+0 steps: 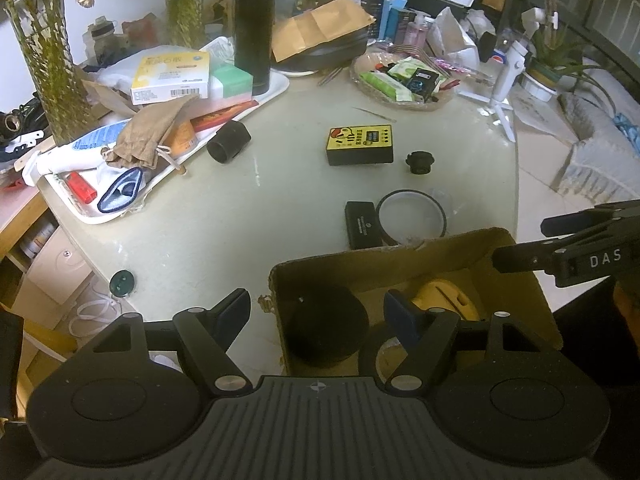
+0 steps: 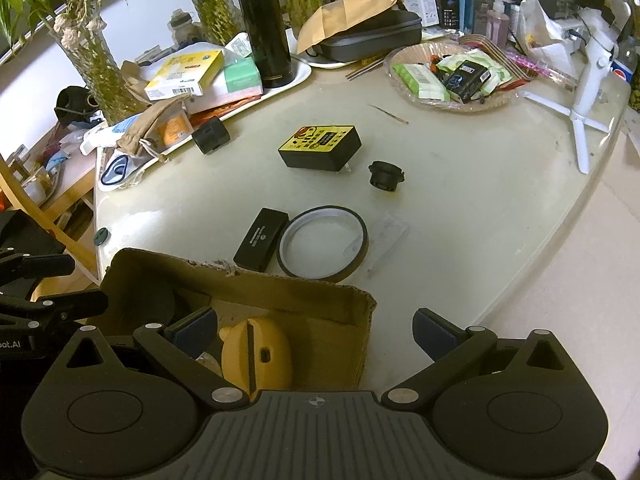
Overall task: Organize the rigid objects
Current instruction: 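Move the right tool toward the clear ring with the dark rim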
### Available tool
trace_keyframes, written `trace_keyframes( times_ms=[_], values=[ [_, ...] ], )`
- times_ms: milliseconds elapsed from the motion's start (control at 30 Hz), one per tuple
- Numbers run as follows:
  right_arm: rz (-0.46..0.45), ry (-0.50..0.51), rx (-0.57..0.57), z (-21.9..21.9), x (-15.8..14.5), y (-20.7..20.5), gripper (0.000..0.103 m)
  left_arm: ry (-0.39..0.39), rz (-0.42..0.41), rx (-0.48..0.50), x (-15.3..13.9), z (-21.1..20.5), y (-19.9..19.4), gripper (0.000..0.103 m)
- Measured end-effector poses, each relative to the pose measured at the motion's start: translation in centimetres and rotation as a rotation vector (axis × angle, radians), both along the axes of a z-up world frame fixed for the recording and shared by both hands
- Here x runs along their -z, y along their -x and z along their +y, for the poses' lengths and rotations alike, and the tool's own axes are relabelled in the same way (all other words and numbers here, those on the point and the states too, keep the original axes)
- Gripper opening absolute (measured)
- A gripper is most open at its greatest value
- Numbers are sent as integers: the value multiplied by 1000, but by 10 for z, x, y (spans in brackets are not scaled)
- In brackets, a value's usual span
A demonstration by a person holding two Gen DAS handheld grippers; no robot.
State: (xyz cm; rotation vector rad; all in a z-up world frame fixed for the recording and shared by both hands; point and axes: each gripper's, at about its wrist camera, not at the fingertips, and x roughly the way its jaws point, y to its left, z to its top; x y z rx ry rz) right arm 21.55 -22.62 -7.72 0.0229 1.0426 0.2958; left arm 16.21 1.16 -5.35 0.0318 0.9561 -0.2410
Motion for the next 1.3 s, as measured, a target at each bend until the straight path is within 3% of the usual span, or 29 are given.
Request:
trace_keyframes(
  times_ms=[800,1300],
  values=[
    [-30,18,18,-2,2,-23,103,-25,-41,-13,-1,-2,-15,73],
    [17,40,16,9,30,-63,103,8,-75,-17,9,1,-33,73]
  ],
)
